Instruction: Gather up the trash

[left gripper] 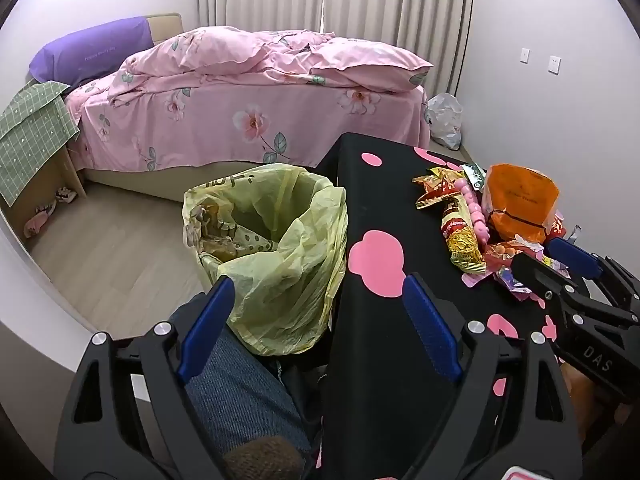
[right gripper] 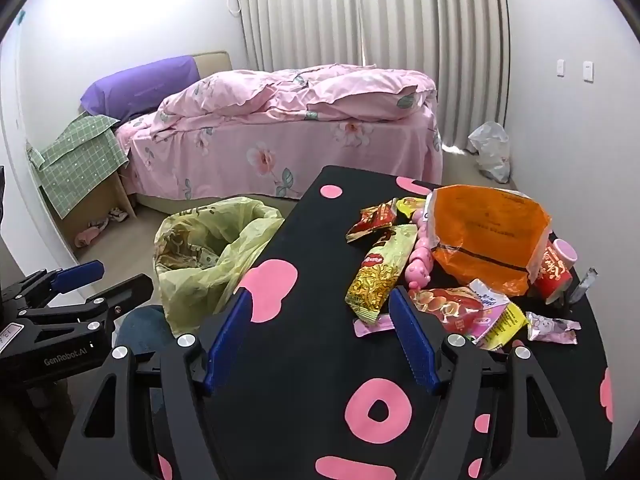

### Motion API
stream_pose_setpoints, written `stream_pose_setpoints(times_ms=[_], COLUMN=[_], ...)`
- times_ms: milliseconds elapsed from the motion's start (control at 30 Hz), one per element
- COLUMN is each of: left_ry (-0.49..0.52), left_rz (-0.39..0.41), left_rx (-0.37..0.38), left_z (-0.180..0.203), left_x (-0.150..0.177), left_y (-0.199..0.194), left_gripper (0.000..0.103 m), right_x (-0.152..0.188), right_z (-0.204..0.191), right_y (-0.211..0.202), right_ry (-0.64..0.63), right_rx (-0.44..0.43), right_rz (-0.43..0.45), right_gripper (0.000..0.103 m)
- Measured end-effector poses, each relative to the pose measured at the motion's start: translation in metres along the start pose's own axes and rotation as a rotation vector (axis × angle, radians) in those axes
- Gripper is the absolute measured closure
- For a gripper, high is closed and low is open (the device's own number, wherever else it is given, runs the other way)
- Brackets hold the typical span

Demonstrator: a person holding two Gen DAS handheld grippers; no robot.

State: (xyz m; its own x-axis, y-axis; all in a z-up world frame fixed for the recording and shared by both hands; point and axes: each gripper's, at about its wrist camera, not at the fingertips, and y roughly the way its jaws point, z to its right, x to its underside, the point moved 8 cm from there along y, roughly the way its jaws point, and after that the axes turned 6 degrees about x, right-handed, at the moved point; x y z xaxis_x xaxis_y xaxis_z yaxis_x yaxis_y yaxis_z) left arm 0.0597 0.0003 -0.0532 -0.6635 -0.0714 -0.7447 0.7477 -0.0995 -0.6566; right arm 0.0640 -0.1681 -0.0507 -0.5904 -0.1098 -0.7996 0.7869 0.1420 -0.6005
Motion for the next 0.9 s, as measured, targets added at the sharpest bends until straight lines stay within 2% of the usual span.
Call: stream_pose_setpoints(times_ms=[200, 533, 900], left_ry=[0.008, 0.014, 0.023], left_rz=[0.008, 0.015, 0.020], left_rx=[-0.011, 0.014, 0.005], left_z=[0.005, 0.004, 0.004], left_x=[-0.001, -0.005, -0.005], left_y=[-0.001, -0.008, -0.009], left_gripper=[0.021, 0.021, 0.021], right_x=[0.000, -0.002, 0.001], right_z=[0.002, 0.011, 0.010], right_y=[-0.003, -0.006, -0.008], right_ry=[0.016, 0.038, 0.034], right_rx=[0.002, 0.036, 0.025], right_rz=[0.007, 0.025, 0.019], right_gripper=[0.036, 0.036, 0.036])
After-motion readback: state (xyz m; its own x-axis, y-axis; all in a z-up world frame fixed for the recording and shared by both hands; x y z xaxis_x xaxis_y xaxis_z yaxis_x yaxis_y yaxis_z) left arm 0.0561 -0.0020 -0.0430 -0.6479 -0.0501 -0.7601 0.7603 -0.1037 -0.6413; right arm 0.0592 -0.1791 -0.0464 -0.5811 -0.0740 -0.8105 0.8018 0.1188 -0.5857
